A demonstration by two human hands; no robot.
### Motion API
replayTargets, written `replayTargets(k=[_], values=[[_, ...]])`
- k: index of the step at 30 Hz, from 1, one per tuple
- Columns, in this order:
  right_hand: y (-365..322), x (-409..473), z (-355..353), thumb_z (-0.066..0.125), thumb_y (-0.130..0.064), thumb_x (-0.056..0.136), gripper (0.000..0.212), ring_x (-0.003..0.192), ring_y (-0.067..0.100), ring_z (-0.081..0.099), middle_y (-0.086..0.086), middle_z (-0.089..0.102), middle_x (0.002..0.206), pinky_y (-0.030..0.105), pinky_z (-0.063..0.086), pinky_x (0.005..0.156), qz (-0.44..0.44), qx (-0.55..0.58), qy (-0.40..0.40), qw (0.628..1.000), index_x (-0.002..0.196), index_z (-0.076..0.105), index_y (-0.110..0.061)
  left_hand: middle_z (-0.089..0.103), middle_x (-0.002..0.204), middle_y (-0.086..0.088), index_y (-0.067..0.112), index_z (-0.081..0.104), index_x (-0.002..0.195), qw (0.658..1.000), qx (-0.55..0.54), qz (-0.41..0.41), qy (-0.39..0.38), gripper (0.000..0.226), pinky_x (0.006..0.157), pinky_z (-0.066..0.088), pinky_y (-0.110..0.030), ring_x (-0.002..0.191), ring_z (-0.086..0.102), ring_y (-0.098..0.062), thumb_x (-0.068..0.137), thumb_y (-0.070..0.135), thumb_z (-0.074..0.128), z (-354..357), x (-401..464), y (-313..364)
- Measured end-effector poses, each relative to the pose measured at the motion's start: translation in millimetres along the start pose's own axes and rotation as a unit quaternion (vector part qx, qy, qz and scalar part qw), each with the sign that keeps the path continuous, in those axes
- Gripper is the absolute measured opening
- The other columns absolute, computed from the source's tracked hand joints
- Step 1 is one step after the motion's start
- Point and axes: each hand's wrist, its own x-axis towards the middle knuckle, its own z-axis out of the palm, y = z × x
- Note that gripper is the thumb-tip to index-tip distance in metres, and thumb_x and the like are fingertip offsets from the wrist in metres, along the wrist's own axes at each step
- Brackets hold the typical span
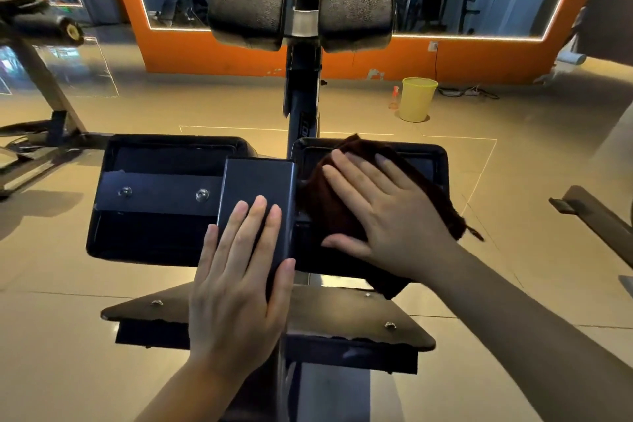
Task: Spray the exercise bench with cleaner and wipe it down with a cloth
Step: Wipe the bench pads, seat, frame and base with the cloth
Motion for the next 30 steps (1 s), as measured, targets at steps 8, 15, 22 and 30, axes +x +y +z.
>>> replayTargets(k=[8, 15, 22, 30], values=[[12.5, -47.9, 9.6, 0.035, -0.034, 0.101, 0.047, 0.139, 0.016, 0.037, 0.005, 0.050, 0.145, 0.034, 0.015, 0.121, 0.134, 0.160, 0.154, 0.966, 0.141, 0.048, -0.012, 0.035, 0.152, -0.005, 0.012, 0.035, 0.145, 0.999, -0.021, -0.010, 0.022, 0.052, 0.120, 0.008, -0.034, 0.145, 0.022, -0.017, 0.098, 0.033, 0.034, 1.0, 0.5, 3.6], [-72.3, 18.3, -20.8, 0.033, -0.037, 0.103, 0.027, 0.087, 0.003, 0.057, -0.010, 0.063, 0.088, 0.026, 0.047, 0.088, 0.293, 0.510, 0.216, 0.779, 0.107, 0.057, -0.026, 0.039, 0.149, -0.010, 0.005, 0.034, 0.145, 0.992, -0.063, -0.066, 0.091, 0.050, 0.119, 0.021, -0.041, 0.141, 0.031, -0.020, 0.097, 0.018, 0.034, 2.3, -2.8, 3.0], [-148.8, 4.1, 0.8, 0.029, -0.035, 0.105, 0.050, 0.148, -0.001, 0.006, -0.008, 0.011, 0.163, 0.030, 0.010, 0.123, 0.222, 0.623, 0.195, 0.724, 0.152, 0.013, -0.030, 0.042, 0.144, 0.012, 0.036, 0.031, 0.141, 0.959, -0.255, -0.114, 0.055, 0.044, 0.108, 0.038, -0.030, 0.134, 0.040, -0.008, 0.097, 0.036, 0.025, -8.9, -0.2, 3.1], [-196.5, -61.1, 17.2, 0.037, -0.048, 0.100, 0.066, 0.150, 0.006, 0.007, -0.019, 0.007, 0.162, 0.025, 0.017, 0.120, 0.219, 0.676, 0.179, 0.680, 0.154, -0.001, -0.039, 0.021, 0.152, 0.030, 0.039, 0.033, 0.139, 0.964, -0.246, -0.097, -0.041, 0.045, 0.121, 0.015, -0.042, 0.145, 0.015, 0.001, 0.095, 0.043, 0.022, -13.8, -3.4, -14.6]])
